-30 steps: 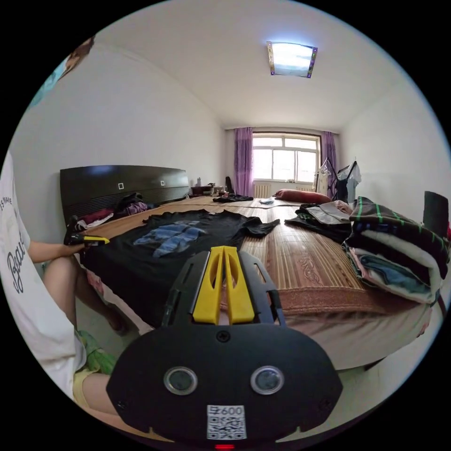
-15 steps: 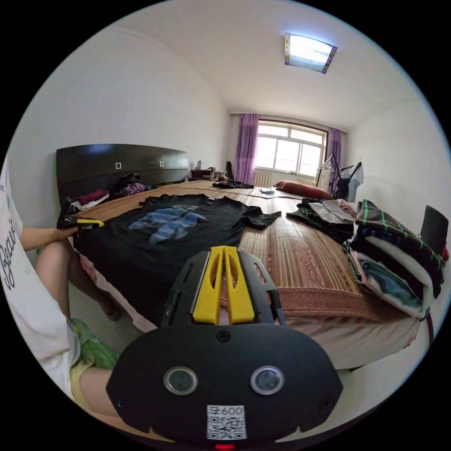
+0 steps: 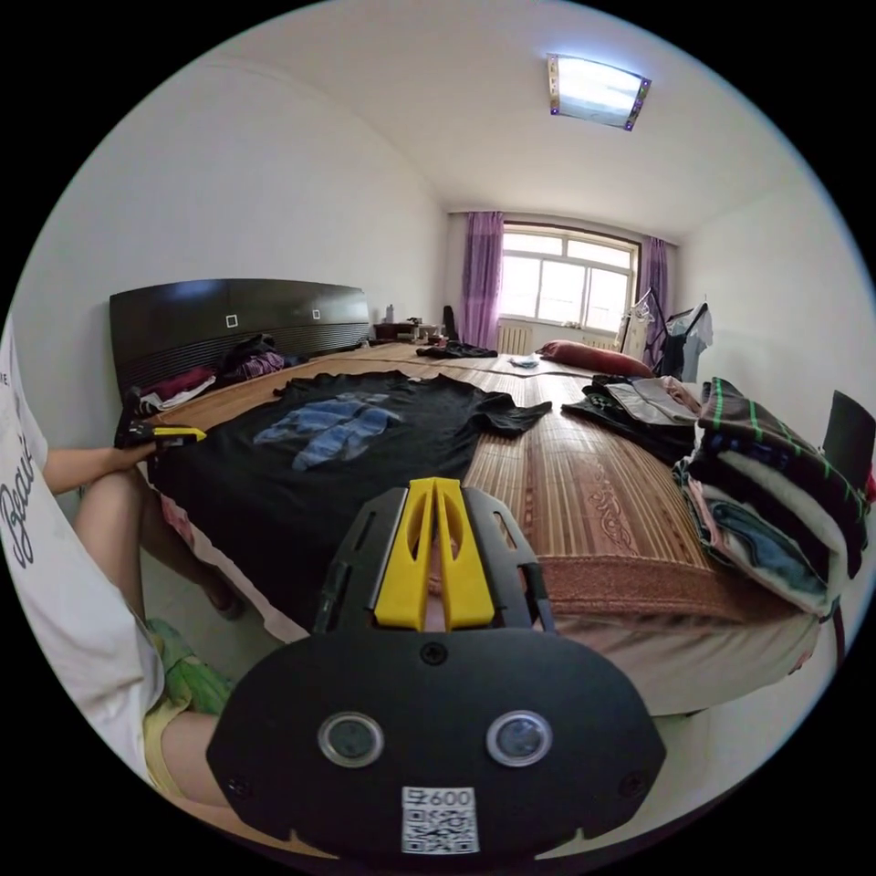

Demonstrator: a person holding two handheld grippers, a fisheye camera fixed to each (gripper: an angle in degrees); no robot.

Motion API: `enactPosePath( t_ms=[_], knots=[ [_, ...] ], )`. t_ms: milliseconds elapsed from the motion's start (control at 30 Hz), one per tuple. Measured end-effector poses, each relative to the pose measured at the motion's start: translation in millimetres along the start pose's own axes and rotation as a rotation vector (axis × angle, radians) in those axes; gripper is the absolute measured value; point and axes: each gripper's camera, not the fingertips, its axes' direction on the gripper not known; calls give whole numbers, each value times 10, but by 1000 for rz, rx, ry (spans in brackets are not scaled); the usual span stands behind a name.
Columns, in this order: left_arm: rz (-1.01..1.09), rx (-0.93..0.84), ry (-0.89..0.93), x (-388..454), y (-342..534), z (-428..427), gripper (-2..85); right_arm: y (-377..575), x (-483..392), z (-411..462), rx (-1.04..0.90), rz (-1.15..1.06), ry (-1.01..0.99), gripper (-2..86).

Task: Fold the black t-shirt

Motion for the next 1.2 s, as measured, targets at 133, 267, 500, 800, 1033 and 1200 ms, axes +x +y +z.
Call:
enactPosePath(
  t_ms=[133, 267, 500, 800, 1033, 1200],
  knots=[
    [7, 0, 1, -259, 133, 304, 3, 36, -20, 51, -9, -11, 10, -8],
    [11, 1, 1, -509, 335, 680, 3, 99, -24, 77, 0, -13, 22, -8],
    [19, 1, 2, -770, 792, 1394, 3, 257, 135, 49, 53, 53, -3, -8],
    [12, -4, 7, -730, 1576, 2416, 1, 429, 108, 162, 58, 47, 6, -8],
    [16, -6, 7, -352, 2323, 3258, 3, 543, 41, 319, 38, 28, 13, -8],
    [-12, -18, 25, 134, 3028, 4024, 3, 652, -7, 445, 32, 25, 19, -8]
  ],
)
